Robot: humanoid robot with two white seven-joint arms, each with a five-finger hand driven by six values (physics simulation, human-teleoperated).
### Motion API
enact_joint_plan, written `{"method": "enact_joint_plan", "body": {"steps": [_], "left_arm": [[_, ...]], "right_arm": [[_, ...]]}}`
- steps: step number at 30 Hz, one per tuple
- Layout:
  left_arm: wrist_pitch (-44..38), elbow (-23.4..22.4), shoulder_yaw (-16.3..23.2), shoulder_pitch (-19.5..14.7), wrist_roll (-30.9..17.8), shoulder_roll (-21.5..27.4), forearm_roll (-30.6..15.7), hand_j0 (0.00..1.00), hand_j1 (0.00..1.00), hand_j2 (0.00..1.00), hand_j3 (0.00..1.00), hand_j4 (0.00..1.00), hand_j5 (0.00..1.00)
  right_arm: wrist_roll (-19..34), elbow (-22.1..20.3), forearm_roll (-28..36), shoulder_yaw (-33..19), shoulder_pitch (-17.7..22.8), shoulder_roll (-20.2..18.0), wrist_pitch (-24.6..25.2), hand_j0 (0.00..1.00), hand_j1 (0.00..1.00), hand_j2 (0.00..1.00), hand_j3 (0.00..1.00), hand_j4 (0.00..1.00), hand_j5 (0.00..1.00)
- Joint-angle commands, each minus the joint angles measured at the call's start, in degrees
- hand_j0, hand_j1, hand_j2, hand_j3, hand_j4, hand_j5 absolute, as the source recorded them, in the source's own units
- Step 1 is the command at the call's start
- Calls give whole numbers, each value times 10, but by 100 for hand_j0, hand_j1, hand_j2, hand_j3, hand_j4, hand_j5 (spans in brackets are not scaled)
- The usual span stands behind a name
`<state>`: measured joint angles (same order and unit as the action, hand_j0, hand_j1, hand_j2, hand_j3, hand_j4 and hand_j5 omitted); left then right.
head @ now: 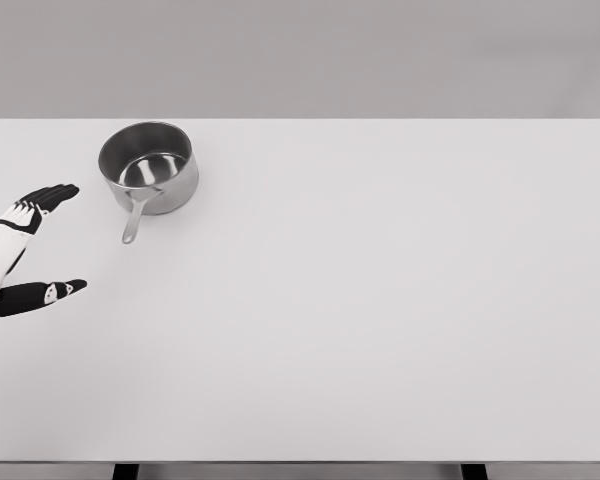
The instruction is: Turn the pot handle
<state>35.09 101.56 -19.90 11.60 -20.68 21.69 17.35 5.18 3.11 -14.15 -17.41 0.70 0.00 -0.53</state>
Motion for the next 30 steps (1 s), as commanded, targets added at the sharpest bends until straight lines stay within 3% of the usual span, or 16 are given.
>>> {"method": "enact_joint_plan", "body": {"steps": [1,10,11,13,14,15,18,21,24,28,30], "left_arm": [[-1,0,-1,0,0,0,-3,100,100,100,100,100,100],[-1,4,4,-10,0,4,3,100,100,100,100,100,100],[-1,5,5,-13,-11,5,3,100,100,100,100,100,100],[-1,17,4,-23,-110,24,-4,100,100,100,100,100,100],[-1,17,6,-54,-143,47,-5,100,100,100,100,100,100],[-1,17,28,-66,-143,81,-8,100,100,100,100,100,100],[-1,18,59,-82,-143,117,-40,100,100,100,100,100,100],[-1,18,103,-131,-143,150,-152,100,100,100,100,100,100],[-1,18,194,-207,-143,216,-249,100,100,100,100,100,100],[-1,18,378,-307,-143,294,-350,100,100,100,100,100,100],[-1,17,446,-345,-143,347,-426,100,100,100,100,100,100]], "right_arm": [[0,1,0,0,0,0,0,100,100,100,100,100,100],[0,0,0,0,0,0,0,100,100,100,100,100,100],[0,1,0,0,0,0,0,100,100,100,100,100,100],[0,0,0,0,0,0,0,100,100,100,100,100,100],[0,1,0,0,0,0,0,100,100,100,100,100,100],[0,1,0,0,0,0,0,100,100,100,100,100,100],[0,1,0,0,0,0,0,100,100,100,100,100,100],[0,0,0,0,0,0,0,100,100,100,100,100,100],[0,0,0,0,0,0,0,100,100,100,100,100,100],[0,0,0,0,0,0,0,100,100,100,100,100,100],[0,0,0,0,0,0,0,100,100,100,100,100,100]]}}
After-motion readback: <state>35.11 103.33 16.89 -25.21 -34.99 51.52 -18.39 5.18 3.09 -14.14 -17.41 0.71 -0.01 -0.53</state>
